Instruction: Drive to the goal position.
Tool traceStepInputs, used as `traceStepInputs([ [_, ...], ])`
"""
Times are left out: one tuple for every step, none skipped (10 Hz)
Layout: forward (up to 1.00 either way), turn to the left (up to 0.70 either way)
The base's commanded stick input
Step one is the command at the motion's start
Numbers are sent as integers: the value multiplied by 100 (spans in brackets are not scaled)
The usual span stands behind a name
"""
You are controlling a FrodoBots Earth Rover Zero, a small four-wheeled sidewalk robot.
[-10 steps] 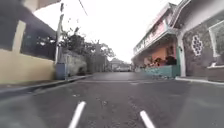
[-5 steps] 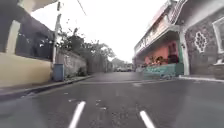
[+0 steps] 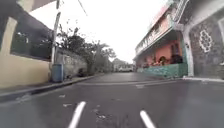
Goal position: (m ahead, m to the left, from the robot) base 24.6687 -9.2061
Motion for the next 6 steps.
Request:
traceStepInputs([
  [70, -33],
  [70, -22],
  [70, -11],
  [70, 0],
  [70, 0],
  [70, 0],
])
